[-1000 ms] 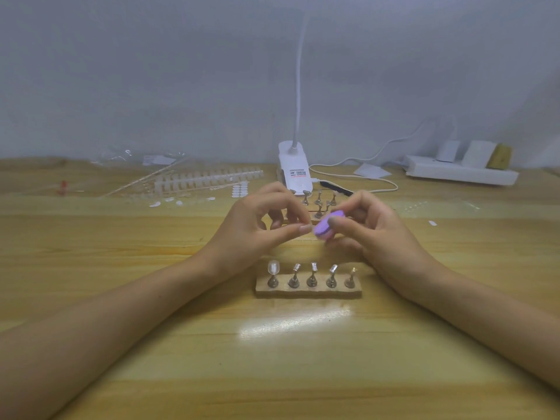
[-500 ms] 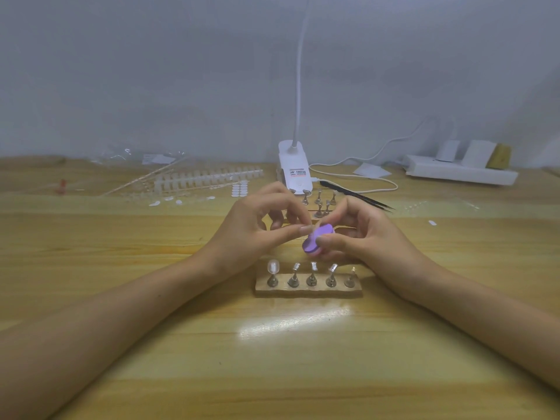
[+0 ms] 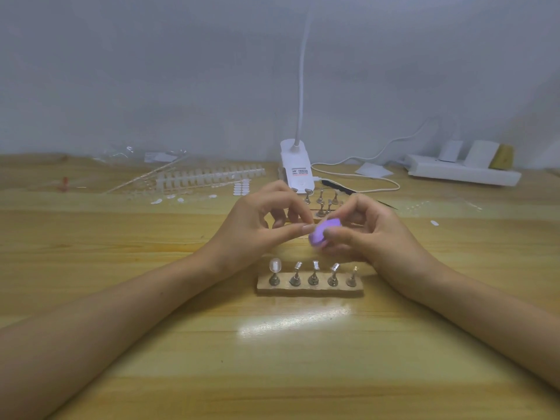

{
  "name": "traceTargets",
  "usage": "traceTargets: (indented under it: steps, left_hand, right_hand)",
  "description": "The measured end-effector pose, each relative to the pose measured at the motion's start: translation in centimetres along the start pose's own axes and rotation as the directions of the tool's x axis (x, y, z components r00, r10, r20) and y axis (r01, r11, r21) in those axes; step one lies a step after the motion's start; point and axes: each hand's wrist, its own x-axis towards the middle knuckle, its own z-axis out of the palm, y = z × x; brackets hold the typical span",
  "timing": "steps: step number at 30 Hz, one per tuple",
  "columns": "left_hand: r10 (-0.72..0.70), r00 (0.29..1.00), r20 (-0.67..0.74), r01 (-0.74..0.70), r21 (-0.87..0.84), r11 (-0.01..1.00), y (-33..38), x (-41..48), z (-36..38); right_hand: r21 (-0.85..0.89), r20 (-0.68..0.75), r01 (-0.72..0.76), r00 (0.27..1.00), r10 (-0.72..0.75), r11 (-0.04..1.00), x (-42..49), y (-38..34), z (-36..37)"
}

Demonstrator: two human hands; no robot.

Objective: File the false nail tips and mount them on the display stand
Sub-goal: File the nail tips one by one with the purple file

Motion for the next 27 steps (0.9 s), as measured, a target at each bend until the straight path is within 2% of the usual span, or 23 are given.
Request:
traceTargets:
  steps: [2, 5, 6, 9, 12, 15, 19, 22, 25, 27]
  left_hand:
    - [0.009, 1.000, 0.020, -0.009, 0.007, 1.000, 0.08, -0.02, 0.04]
    - [-0.001, 1.000, 0.016, 0.001, 0.001, 1.000, 0.13, -0.01, 0.01]
    - [0.001, 1.000, 0.013, -0.001, 0.004, 1.000, 0.14, -0.01, -0.01]
    - [0.009, 1.000, 0.012, -0.009, 0.018, 1.000, 0.11, 0.01, 0.03]
    - [0.004, 1.000, 0.001, -0.004, 0.023, 1.000, 0.07, 0.01, -0.01]
    - [0.015, 1.000, 0.008, -0.015, 0.032, 0.999, 0.09, -0.04, 0.03]
    - [0.011, 1.000, -0.004, -0.011, 0.031, 0.999, 0.15, -0.02, 0.07]
    - [0.015, 1.000, 0.016, -0.016, 0.027, 1.000, 0.24, -0.10, 0.09]
    - [0.006, 1.000, -0.001, -0.006, 0.023, 1.000, 0.20, -0.08, 0.07]
    - [0.013, 1.000, 0.008, -0.013, 0.019, 1.000, 0.26, -0.12, 0.08]
  right_hand:
    - [-0.070, 0.080, -0.002, 0.997, 0.008, 0.998, 0.00, -0.06, 0.14]
    - [0.002, -0.033, 0.000, 0.999, 0.000, 1.000, 0.10, 0.09, -0.05]
    - [0.006, -0.035, -0.007, 0.999, 0.007, 1.000, 0.13, 0.09, -0.02]
    - [-0.058, 0.082, -0.016, 0.996, 0.021, 0.998, 0.06, 0.13, 0.12]
    - [0.020, -0.034, 0.000, 0.999, 0.001, 1.000, 0.03, 0.03, -0.03]
    - [-0.045, 0.058, -0.019, 0.998, 0.021, 0.999, 0.01, -0.15, 0.26]
    - [0.027, -0.031, -0.011, 0.999, 0.012, 1.000, -0.03, -0.06, -0.02]
    - [-0.033, 0.053, -0.021, 0.998, 0.023, 0.999, -0.10, -0.19, 0.19]
    - [0.044, -0.047, -0.012, 0.999, 0.014, 0.999, 0.08, -0.02, -0.09]
    - [0.001, 0.015, -0.032, 0.999, 0.032, 0.999, 0.10, -0.18, -0.02]
